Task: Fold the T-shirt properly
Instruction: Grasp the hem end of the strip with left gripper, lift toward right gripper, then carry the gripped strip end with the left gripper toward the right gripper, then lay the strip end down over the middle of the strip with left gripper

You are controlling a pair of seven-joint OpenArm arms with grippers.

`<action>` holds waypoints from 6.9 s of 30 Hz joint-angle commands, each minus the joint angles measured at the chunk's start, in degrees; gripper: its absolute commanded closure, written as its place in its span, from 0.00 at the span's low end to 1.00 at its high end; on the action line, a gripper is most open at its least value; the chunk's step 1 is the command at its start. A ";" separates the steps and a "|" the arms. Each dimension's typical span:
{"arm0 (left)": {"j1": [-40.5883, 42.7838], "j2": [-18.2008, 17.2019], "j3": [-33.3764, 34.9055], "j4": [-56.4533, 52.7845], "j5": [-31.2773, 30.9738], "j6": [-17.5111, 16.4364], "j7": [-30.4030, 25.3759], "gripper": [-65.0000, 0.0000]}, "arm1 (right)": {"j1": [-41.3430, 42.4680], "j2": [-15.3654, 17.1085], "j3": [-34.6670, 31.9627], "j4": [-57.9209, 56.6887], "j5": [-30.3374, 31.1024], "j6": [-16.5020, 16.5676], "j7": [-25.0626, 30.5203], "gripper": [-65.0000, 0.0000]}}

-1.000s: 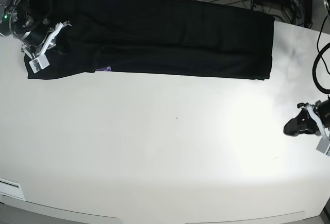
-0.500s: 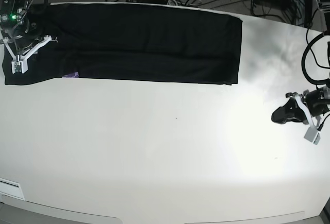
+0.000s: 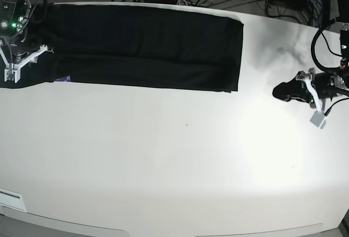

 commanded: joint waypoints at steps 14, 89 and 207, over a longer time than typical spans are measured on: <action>3.74 2.01 -0.74 0.74 2.93 6.36 -3.91 0.38 | 0.22 0.98 0.42 1.86 -0.44 -0.17 0.74 0.57; 8.70 10.43 -10.93 13.35 20.44 13.05 -13.18 1.00 | 0.35 -4.85 0.37 7.23 18.03 27.26 5.66 1.00; 9.40 28.85 -1.86 16.96 6.78 -7.78 -3.61 1.00 | -0.57 -4.24 0.35 -4.17 20.65 30.64 4.13 1.00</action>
